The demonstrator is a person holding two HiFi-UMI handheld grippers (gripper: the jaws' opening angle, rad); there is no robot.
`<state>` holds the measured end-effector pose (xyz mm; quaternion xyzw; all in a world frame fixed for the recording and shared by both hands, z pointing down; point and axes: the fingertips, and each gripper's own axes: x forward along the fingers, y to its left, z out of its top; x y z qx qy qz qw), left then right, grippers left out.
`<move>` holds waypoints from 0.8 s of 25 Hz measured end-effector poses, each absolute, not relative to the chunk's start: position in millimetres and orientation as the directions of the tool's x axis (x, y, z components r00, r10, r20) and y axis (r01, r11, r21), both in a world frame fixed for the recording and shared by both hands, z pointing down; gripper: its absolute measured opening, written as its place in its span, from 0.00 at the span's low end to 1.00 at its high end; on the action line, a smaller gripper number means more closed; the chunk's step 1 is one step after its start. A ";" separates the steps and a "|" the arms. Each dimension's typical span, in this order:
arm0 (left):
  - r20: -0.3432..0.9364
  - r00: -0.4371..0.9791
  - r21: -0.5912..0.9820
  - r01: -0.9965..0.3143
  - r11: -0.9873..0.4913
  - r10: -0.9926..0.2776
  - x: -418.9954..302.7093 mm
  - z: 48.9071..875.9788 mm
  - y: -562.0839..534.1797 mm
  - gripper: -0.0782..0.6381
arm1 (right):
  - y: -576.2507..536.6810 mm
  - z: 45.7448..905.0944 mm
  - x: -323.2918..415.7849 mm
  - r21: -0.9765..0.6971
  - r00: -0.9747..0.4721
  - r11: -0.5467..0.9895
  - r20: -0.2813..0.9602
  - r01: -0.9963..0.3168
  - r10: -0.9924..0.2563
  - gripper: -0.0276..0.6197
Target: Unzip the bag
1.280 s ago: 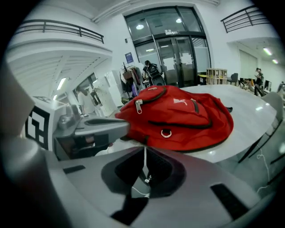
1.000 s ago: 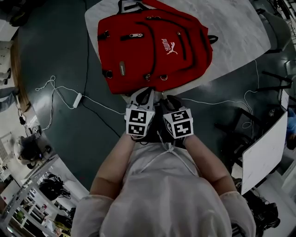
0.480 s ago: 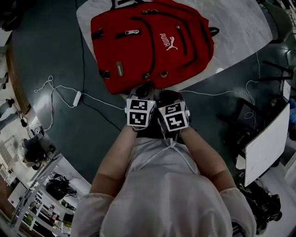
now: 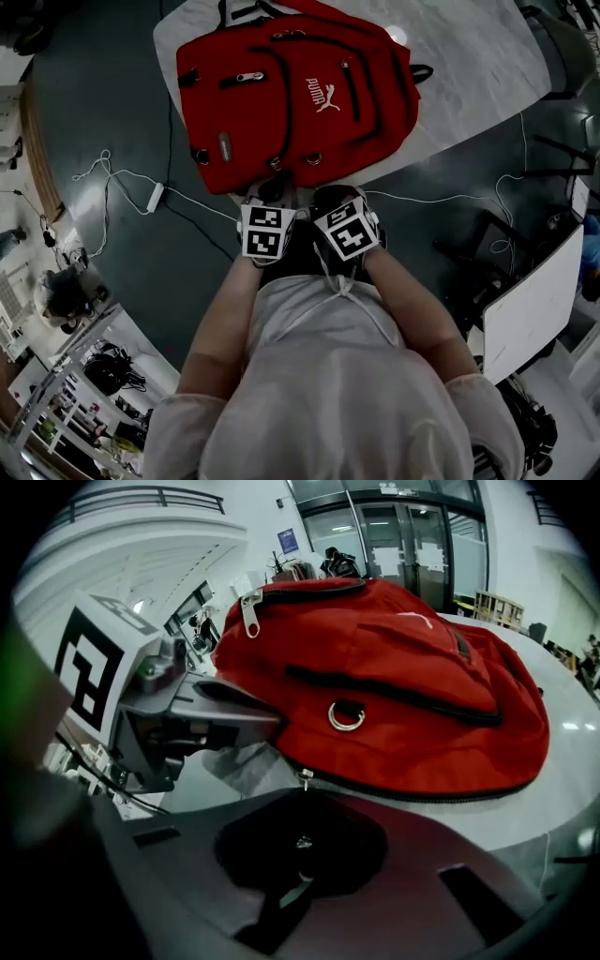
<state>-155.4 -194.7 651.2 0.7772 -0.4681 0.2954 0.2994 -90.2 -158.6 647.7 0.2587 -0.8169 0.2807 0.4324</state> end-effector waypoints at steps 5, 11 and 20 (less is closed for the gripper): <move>0.748 0.333 0.178 -0.934 -0.310 -0.574 -155.9 649.6 -196.4 0.14 | -161.5 648.7 -76.2 -0.240 -0.508 0.759 0.851 -0.605 -0.135 0.09; 0.758 0.281 0.189 -0.959 -0.213 -0.589 -159.4 651.7 -195.9 0.14 | -167.6 649.7 -53.0 -0.246 -0.509 0.792 0.856 -0.560 -0.094 0.09; 0.769 0.182 0.140 -0.983 -0.117 -0.613 -162.3 652.0 -193.7 0.14 | -180.2 649.7 -12.7 -0.240 -0.507 0.817 0.859 -0.524 -0.074 0.09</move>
